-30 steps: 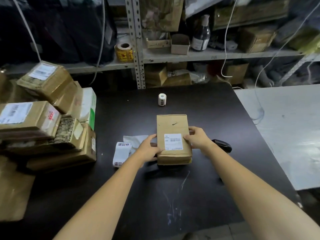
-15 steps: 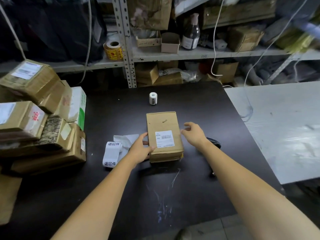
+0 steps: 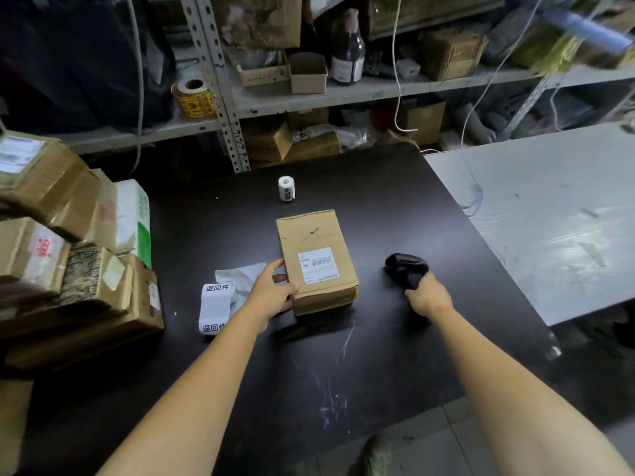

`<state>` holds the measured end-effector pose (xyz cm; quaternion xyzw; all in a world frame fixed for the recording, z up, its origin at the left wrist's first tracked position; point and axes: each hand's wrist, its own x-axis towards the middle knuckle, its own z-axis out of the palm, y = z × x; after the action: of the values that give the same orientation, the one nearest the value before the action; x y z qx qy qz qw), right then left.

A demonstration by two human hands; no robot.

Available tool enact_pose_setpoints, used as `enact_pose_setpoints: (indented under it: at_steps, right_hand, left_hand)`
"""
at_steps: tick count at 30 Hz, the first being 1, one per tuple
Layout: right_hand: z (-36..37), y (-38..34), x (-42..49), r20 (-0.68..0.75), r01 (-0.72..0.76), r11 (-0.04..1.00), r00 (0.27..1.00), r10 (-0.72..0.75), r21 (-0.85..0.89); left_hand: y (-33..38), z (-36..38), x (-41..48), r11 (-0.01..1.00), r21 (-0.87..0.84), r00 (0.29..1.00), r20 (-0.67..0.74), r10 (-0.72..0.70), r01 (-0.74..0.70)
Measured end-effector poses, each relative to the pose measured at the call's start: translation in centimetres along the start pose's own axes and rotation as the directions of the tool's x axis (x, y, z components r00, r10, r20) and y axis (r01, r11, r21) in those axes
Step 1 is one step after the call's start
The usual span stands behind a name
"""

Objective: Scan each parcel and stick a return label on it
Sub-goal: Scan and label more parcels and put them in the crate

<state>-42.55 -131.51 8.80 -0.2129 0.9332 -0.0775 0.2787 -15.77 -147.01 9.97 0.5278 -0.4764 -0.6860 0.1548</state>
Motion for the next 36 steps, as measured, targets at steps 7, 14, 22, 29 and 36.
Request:
enact_pose_setpoints:
  at_steps: [7, 14, 22, 29, 36]
  right_hand:
    - [-0.1, -1.0, 0.7, 0.02, -0.002, 0.997, 1.0, 0.0, 0.08]
    - [-3.0, -3.8, -0.1, 0.009, 0.148, 0.919, 0.987, -0.162, 0.365]
    - [-5.7, -9.2, -3.2, 0.097, 0.275, 0.837, 0.928, -0.36, 0.473]
    - [-4.7, -12.3, -5.3, 0.176, 0.298, 0.845, 0.896, -0.408, 0.443]
    - [-5.3, -13.6, -6.7, 0.123, 0.261, 0.818, 0.921, -0.371, 0.513]
  left_hand:
    - [-0.2, -0.1, 0.2, 1.0, -0.022, 1.0, -0.006, -0.016, 0.016]
    - [1.2, 1.2, 1.5, 0.999, -0.032, 0.999, -0.035, 0.015, -0.017]
    - [0.9, 1.4, 1.7, 1.0, 0.022, 0.993, -0.115, 0.024, -0.021]
    - [1.7, 2.1, 2.4, 0.995, 0.096, 0.992, -0.125, 0.032, -0.019]
    - [2.2, 2.7, 2.3, 0.987, 0.163, 0.99, -0.139, 0.021, 0.002]
